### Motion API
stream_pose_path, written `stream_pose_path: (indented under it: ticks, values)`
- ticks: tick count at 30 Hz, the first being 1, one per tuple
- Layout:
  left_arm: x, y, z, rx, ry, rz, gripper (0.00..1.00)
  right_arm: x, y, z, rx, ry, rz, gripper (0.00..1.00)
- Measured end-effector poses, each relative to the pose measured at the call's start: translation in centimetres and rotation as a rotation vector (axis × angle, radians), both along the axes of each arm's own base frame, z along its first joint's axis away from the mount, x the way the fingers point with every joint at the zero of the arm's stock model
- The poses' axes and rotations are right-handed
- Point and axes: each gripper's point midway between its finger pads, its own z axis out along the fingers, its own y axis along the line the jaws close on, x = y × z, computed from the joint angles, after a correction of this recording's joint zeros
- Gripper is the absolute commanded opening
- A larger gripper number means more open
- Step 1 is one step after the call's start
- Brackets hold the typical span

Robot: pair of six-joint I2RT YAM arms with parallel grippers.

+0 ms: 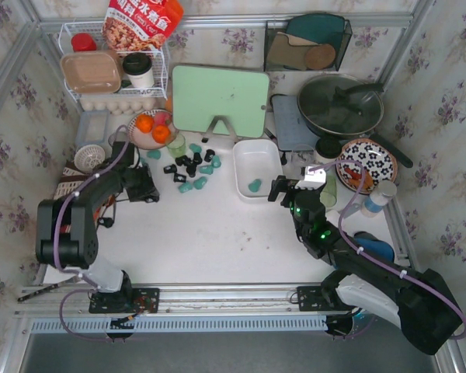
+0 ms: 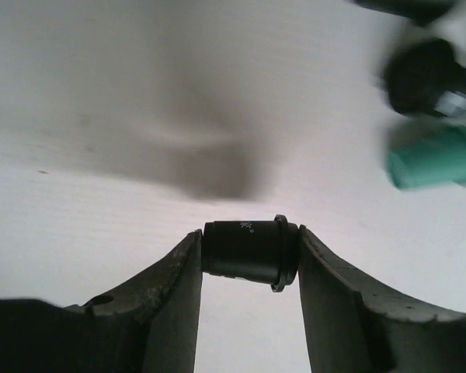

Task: Mix the coffee capsules in the storage basket

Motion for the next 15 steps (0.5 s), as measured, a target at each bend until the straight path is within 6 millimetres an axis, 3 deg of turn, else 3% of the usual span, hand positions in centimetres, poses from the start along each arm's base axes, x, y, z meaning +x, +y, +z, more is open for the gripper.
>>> stream_pose_path:
  ticks: [7,11,15]
  values:
    - [-1.1,-6.3,4.8,0.006,-0.213,-0.218,0.38,0.0,0.5,-0.1,0.002,0.005,0.022,0.99]
    - [-2.9,-12.9,8.9,-0.023,-0.466,-0.482,0.37,0.0,1.1,-0.3,0.004,0.014,0.052,0.98]
    - [-4.1,-17.0,10.0,-0.011,-0.659,-0.661,0.36,0.1,2.6,-0.6,0.014,0.03,0.121,0.95]
